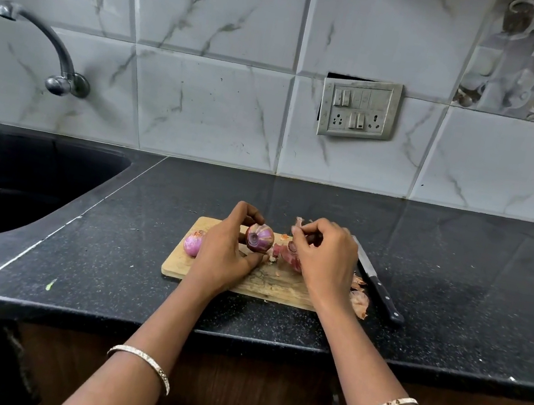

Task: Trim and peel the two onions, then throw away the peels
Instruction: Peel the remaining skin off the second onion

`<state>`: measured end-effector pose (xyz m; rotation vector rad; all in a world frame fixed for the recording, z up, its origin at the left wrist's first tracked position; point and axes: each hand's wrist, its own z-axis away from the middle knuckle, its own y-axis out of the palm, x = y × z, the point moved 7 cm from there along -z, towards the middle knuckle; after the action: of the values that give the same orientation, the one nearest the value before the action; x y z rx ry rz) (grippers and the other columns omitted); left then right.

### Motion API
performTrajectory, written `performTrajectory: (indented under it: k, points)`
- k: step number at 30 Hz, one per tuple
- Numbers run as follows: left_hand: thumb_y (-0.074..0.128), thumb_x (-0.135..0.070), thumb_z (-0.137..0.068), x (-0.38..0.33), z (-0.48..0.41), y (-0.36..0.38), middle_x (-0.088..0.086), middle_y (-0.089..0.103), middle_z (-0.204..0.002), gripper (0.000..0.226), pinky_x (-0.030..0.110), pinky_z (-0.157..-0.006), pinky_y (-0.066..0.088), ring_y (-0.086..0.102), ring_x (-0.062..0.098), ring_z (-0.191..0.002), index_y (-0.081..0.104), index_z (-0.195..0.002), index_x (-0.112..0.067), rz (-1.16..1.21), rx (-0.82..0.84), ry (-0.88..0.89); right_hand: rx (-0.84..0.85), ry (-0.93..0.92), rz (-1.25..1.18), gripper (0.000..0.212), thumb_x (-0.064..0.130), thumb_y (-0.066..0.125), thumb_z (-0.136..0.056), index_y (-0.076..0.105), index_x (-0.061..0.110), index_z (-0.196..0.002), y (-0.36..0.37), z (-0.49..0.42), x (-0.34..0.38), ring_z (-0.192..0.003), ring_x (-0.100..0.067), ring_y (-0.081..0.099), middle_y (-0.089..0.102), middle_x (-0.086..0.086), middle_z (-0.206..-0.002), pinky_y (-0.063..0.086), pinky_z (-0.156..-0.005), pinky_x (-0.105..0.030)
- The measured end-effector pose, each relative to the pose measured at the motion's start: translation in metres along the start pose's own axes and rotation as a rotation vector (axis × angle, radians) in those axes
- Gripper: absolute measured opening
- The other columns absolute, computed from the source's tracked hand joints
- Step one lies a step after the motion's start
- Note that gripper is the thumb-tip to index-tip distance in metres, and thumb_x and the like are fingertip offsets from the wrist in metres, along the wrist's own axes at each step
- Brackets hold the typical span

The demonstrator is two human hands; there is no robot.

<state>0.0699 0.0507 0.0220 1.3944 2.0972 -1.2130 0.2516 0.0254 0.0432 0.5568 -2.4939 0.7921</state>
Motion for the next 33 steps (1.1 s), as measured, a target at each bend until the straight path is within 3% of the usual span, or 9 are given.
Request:
performTrajectory:
  k: [2,6,11,16,20,23,28,33]
  points:
    - [0.086,-0.015,-0.074,0.001,0.0,0.0,-0.018,0.064,-0.103,0.054,0.026,-0.07,0.054,0.07,0.006,-0.086,0.047,-0.109,-0.031,-0.002,-0.001,-0.006,0.009,-0.006,-0.029,0.012,0.023,0.078,-0.083,0.068,0.02,-0.078,0.001,0.0,0.0,-0.076,-0.014,0.061,0.068,0.01,-0.077,0.045,-0.069,-0.029]
    - [0.086,-0.015,-0.073,0.0,0.0,-0.001,-0.017,0.065,-0.102,0.054,0.019,-0.067,0.05,0.069,0.004,-0.086,0.047,-0.108,-0.029,-0.015,-0.009,-0.001,0.112,-0.085,-0.111,0.025,0.01,0.073,-0.083,0.068,0.019,-0.106,0.005,0.001,0.01,-0.09,-0.012,0.06,0.066,0.01,-0.093,0.049,-0.08,-0.027]
    - [0.086,-0.015,-0.073,-0.003,0.001,-0.002,-0.014,0.067,-0.096,0.051,0.009,-0.064,0.046,0.066,-0.001,-0.08,0.048,-0.105,-0.027,-0.004,-0.025,0.027,0.231,-0.194,-0.186,0.029,0.031,0.071,-0.089,0.07,0.023,-0.116,0.009,0.005,0.022,-0.093,-0.008,0.058,0.071,0.013,-0.092,0.044,-0.075,-0.014]
    - [0.083,-0.014,-0.073,-0.004,0.001,-0.002,-0.012,0.067,-0.097,0.048,0.013,-0.065,0.047,0.067,0.002,-0.079,0.049,-0.105,-0.026,-0.026,-0.017,0.046,0.294,-0.235,-0.216,0.022,0.029,0.073,-0.089,0.078,0.021,-0.109,0.015,0.008,0.027,-0.089,-0.005,0.058,0.077,0.006,-0.096,0.048,-0.089,-0.03]
    - [0.086,-0.019,-0.073,-0.003,0.0,0.0,-0.012,0.067,-0.098,0.049,0.028,-0.066,0.053,0.068,0.007,-0.08,0.049,-0.104,-0.027,-0.029,-0.017,0.059,0.317,-0.209,-0.237,0.019,0.03,0.07,-0.089,0.081,0.024,-0.104,0.02,0.007,0.022,-0.083,0.0,0.059,0.079,0.009,-0.095,0.042,-0.081,-0.014]
    - [0.085,-0.017,-0.074,-0.004,0.0,-0.001,-0.013,0.066,-0.096,0.049,0.027,-0.066,0.052,0.068,0.009,-0.081,0.049,-0.104,-0.027,-0.031,-0.024,0.074,0.311,-0.202,-0.248,0.022,0.03,0.065,-0.089,0.081,0.023,-0.102,0.022,0.006,0.021,-0.083,-0.004,0.066,0.079,0.008,-0.093,0.042,-0.084,-0.015]
    - [0.086,-0.015,-0.071,-0.004,0.0,-0.001,-0.013,0.065,-0.095,0.051,0.031,-0.065,0.052,0.068,0.013,-0.081,0.048,-0.103,-0.027,-0.034,-0.015,0.072,0.272,-0.22,-0.247,0.014,0.017,0.071,-0.087,0.083,0.018,-0.094,0.017,0.005,0.021,-0.069,0.016,0.058,0.079,0.008,-0.083,0.038,-0.073,-0.003]
    - [0.084,-0.011,-0.073,-0.005,0.001,-0.001,-0.014,0.064,-0.094,0.049,0.029,-0.065,0.051,0.065,0.009,-0.081,0.048,-0.103,-0.028,-0.038,-0.024,0.078,0.267,-0.222,-0.263,0.009,0.022,0.075,-0.087,0.082,0.021,-0.092,0.014,0.005,0.022,-0.073,0.013,0.059,0.077,0.011,-0.082,0.04,-0.066,-0.004]
